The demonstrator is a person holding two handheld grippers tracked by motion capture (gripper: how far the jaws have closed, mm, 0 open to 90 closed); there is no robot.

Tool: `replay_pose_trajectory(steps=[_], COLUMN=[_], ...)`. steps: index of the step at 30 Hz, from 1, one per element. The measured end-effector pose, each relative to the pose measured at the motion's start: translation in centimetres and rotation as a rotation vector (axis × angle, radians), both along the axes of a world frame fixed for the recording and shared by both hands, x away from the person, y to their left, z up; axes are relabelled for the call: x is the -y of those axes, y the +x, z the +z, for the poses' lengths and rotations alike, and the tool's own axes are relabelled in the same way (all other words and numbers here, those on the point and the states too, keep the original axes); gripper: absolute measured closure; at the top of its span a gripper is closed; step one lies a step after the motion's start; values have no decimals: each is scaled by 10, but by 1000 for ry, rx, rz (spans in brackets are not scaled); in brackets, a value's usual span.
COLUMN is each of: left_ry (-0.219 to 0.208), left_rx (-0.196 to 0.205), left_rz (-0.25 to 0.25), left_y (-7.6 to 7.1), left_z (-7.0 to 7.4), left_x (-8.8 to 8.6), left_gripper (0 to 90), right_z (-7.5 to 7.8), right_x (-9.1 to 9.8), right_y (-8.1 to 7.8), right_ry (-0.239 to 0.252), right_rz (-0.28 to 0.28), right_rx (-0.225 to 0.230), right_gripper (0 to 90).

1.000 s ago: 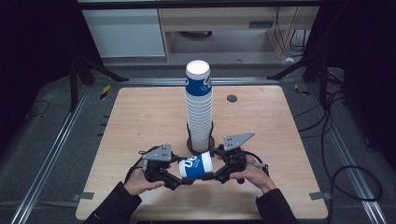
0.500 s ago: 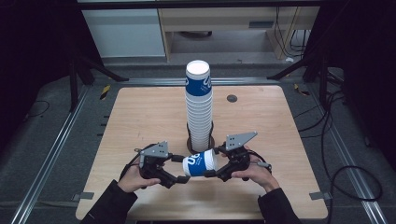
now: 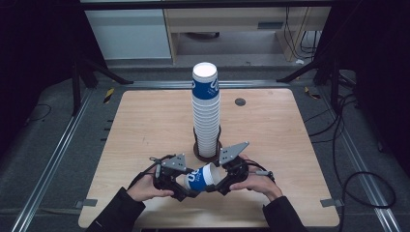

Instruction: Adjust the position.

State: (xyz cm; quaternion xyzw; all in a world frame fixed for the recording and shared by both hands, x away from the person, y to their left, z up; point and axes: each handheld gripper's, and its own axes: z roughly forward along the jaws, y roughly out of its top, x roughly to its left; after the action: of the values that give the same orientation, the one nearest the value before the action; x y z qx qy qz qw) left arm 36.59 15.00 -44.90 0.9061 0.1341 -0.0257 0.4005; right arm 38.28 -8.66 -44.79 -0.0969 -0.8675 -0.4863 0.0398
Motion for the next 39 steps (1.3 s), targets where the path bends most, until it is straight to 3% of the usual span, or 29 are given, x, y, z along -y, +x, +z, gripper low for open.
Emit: replay_pose_trajectory(steps=[7,12,20,26,32,35,39], left_ry=[15,2,-19,-72,-173,-221,-254], left_rx=[15,21,17,22,63,82,100], left_rz=[-12,-19,10,72,149,177,196], left_y=[-1,0,3,11,14,13,10], left_z=[-1,-1,0,3,10,12,14], left_x=[1,1,-3,-15,-24,-25,-22], left_gripper=[250,258,261,261,261,261,261], right_z=[-1,0,5,14,20,21,21], right_x=[-3,-3,2,17,29,31,29], right_y=[-1,-1,0,5,10,11,10], right_ry=[-4,1,56,132,199,223,242], right_rz=[17,16,-25,-117,-182,-193,-191], right_rx=[1,1,28,39,33,21,8], right_gripper=[159,143,71,61,61,60,58])
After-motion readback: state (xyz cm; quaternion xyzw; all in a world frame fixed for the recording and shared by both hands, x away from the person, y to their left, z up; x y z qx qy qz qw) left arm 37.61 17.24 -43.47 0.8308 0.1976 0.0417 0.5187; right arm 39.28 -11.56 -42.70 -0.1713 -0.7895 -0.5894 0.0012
